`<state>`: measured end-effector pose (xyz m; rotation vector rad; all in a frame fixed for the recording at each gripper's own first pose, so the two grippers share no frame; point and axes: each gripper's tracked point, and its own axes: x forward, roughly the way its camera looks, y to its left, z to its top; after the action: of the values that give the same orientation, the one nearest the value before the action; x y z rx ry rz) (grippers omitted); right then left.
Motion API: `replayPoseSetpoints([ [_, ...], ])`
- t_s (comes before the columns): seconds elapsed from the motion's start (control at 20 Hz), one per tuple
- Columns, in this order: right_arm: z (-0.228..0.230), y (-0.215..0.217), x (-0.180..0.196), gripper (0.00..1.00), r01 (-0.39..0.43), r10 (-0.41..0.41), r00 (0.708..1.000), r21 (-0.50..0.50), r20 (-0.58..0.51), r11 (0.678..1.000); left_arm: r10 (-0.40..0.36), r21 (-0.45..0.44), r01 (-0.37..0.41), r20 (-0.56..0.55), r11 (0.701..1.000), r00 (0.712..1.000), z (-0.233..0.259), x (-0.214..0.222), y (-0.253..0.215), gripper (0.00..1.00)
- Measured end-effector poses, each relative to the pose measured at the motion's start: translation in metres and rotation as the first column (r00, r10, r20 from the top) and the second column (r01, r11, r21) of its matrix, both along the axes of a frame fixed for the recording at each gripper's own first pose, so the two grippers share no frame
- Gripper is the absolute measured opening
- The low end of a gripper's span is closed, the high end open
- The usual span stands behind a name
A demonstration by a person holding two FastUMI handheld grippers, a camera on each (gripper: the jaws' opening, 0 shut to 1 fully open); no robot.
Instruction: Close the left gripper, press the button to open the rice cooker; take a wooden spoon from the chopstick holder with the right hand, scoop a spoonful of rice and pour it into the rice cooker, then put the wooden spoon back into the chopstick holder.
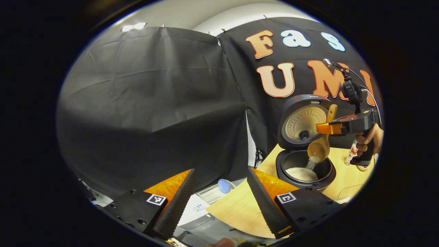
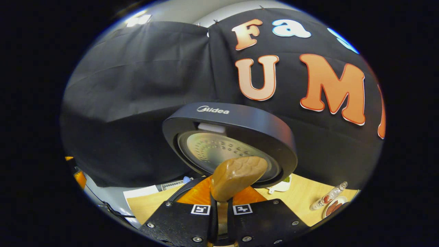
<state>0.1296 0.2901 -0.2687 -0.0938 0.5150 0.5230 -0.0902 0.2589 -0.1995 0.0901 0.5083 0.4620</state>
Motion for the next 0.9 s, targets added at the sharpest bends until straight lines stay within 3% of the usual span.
replayPoseSetpoints([
  [0.3,0.010,0.000,0.002,0.10,-0.042,0.050,0.994,-0.079,0.097,0.996,-0.008,0.009,0.008,-0.001,1.000,1.000,0.002,0.000,-0.003,1.00],
  [0.55,0.031,-0.011,0.001,0.10,-0.034,0.069,0.972,-0.153,0.226,0.988,-0.016,0.005,0.016,-0.009,1.000,1.000,-0.001,-0.001,-0.008,1.00],
  [0.75,0.031,-0.028,-0.002,0.10,0.012,-0.010,0.992,-0.016,0.129,1.000,-0.042,0.000,0.042,-0.005,0.999,0.999,0.002,0.006,-0.019,1.00],
  [0.9,0.035,-0.059,-0.008,0.10,0.091,-0.094,0.995,0.112,0.021,0.990,-0.068,-0.008,0.068,0.004,0.998,0.998,0.005,0.013,-0.034,1.00],
])
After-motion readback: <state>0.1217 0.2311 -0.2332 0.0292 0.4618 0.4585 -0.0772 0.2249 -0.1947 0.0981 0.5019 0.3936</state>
